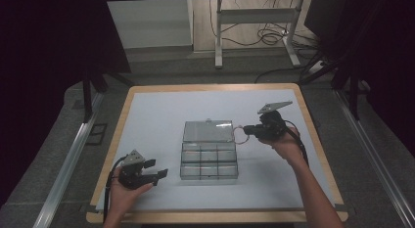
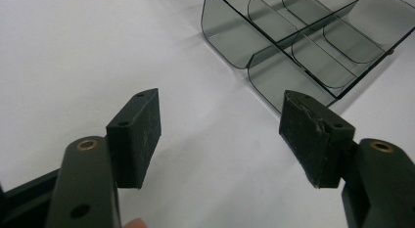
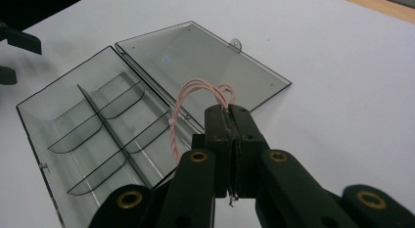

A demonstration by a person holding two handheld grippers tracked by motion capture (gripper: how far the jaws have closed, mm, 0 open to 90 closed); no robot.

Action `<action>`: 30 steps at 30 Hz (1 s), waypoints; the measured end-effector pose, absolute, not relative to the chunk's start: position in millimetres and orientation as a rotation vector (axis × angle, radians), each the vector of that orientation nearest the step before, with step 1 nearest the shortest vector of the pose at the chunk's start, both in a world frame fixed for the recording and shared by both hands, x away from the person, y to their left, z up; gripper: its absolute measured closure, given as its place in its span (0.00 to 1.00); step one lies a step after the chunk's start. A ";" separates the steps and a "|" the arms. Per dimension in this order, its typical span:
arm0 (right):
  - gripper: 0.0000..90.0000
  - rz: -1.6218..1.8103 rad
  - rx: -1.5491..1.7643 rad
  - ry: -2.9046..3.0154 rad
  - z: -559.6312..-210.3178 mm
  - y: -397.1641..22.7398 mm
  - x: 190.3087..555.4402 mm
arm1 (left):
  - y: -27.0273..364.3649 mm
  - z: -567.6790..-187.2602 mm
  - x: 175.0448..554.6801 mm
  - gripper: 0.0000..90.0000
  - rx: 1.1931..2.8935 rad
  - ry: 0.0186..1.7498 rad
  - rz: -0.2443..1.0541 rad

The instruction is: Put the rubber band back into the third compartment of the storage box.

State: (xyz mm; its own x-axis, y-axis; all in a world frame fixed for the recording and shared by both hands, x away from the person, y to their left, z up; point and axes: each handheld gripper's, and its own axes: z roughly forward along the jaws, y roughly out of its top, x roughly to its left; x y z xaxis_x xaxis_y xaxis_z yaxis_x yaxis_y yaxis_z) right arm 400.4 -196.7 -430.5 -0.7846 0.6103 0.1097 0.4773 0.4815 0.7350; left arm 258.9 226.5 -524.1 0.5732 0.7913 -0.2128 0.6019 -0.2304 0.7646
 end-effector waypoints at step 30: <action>0.96 1.172 0.874 2.660 -450.9 -165.7 392.6 | 226.0 -524.6 259.3 0.33 1.938 1.120 0.278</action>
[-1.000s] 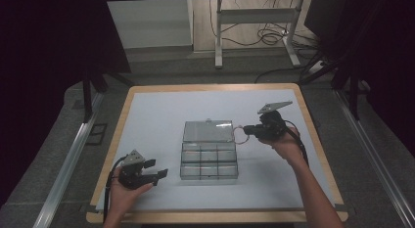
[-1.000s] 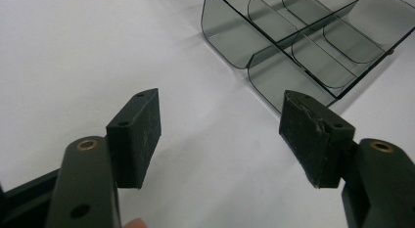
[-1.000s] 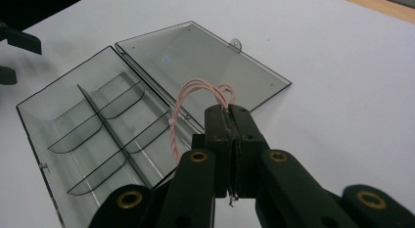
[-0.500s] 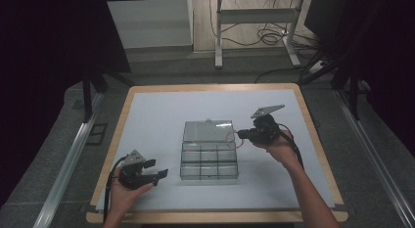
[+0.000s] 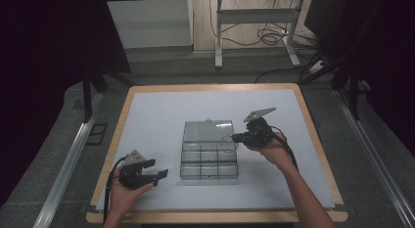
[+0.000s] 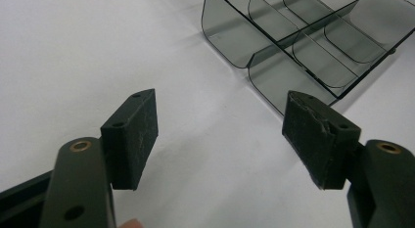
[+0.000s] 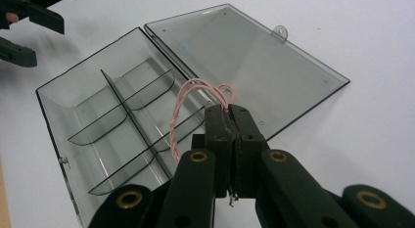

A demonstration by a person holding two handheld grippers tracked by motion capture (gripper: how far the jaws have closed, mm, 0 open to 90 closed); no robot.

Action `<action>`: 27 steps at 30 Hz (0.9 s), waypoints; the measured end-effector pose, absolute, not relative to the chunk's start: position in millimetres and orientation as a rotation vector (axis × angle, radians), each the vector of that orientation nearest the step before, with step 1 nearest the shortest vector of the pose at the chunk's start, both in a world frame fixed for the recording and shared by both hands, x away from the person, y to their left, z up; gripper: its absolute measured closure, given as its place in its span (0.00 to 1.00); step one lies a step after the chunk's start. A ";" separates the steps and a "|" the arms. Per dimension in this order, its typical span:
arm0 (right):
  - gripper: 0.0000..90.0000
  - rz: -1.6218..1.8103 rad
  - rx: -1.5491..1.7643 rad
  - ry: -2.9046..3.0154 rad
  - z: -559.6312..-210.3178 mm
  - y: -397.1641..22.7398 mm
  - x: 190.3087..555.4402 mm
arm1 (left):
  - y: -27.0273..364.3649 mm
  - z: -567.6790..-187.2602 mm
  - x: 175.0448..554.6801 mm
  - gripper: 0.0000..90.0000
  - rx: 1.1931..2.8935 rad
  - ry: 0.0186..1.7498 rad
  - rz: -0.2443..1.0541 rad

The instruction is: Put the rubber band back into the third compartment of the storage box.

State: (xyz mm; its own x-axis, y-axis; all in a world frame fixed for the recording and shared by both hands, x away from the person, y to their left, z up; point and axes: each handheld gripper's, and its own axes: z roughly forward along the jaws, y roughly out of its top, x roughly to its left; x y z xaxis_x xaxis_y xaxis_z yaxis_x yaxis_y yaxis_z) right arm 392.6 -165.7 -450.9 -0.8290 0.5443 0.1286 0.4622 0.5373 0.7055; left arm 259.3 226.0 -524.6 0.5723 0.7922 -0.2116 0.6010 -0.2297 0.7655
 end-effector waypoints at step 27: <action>0.96 1.099 0.853 2.719 -467.7 -152.6 392.1 | 224.8 -525.4 259.7 0.32 1.947 1.119 0.280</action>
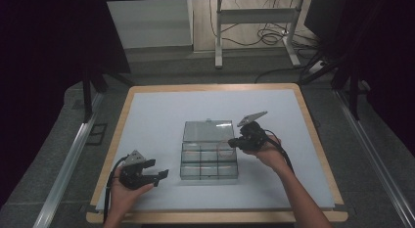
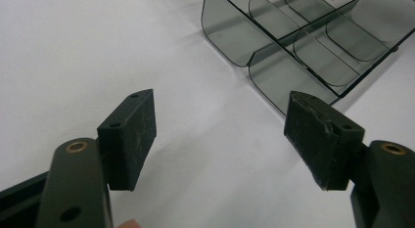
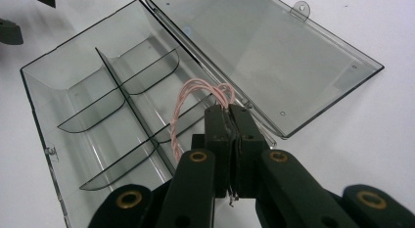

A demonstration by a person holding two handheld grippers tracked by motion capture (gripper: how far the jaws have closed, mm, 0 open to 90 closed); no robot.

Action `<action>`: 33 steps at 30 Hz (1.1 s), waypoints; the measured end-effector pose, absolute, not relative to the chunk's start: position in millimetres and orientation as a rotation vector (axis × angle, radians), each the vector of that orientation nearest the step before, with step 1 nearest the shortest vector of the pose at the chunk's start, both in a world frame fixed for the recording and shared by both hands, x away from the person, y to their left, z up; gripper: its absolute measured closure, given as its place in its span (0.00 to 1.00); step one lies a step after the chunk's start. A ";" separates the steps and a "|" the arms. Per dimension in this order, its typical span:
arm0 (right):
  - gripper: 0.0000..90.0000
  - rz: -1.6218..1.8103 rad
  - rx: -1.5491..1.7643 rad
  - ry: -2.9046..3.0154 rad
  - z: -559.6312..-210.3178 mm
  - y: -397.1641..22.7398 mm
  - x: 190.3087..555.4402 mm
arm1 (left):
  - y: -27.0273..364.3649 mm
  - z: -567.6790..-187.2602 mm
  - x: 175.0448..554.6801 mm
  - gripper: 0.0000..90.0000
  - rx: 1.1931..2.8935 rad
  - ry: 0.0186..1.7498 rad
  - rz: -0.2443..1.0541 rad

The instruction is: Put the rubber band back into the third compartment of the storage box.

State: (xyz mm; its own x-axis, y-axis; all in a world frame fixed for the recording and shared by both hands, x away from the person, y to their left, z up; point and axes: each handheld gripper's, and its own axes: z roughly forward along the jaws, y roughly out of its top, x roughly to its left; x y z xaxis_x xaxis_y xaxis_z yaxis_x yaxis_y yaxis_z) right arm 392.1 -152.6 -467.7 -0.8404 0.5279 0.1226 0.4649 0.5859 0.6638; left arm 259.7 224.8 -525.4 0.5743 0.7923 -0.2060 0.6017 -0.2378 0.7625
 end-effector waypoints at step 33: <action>0.41 1.175 0.939 2.546 -461.6 -164.7 397.7 | 221.0 -525.9 259.0 0.32 1.951 1.110 0.272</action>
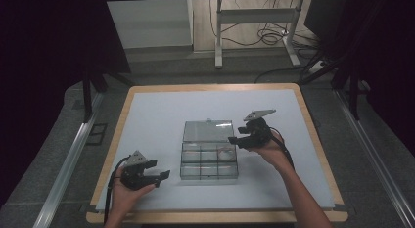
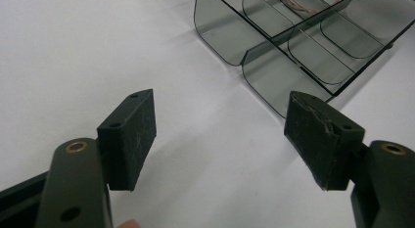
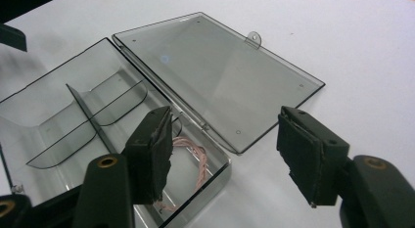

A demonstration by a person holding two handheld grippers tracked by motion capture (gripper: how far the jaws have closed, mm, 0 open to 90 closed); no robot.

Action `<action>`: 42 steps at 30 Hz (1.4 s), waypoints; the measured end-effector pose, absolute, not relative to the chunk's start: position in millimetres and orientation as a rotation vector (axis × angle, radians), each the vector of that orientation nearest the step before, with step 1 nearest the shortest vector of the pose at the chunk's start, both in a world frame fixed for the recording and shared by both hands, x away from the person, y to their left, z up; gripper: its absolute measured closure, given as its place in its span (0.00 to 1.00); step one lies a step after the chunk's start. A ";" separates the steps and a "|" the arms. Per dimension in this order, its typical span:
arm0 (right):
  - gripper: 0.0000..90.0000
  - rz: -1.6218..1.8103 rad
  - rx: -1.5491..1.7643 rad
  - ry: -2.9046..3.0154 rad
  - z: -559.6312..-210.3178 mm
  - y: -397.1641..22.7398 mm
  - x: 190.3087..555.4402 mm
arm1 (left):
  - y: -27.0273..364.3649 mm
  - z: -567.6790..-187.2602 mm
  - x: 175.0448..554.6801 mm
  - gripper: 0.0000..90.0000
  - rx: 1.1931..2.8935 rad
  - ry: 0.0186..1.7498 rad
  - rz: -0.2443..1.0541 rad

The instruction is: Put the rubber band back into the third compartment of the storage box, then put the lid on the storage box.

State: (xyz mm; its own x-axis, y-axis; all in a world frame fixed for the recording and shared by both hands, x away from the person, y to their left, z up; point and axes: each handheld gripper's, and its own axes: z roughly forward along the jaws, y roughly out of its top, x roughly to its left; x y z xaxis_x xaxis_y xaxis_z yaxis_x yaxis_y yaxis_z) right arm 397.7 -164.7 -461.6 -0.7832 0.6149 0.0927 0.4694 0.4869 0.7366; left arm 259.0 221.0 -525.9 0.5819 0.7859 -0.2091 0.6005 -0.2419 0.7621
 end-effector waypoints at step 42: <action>0.39 1.276 1.135 2.443 -473.8 -172.3 423.6 | 213.9 -524.9 257.2 0.31 1.969 1.072 0.258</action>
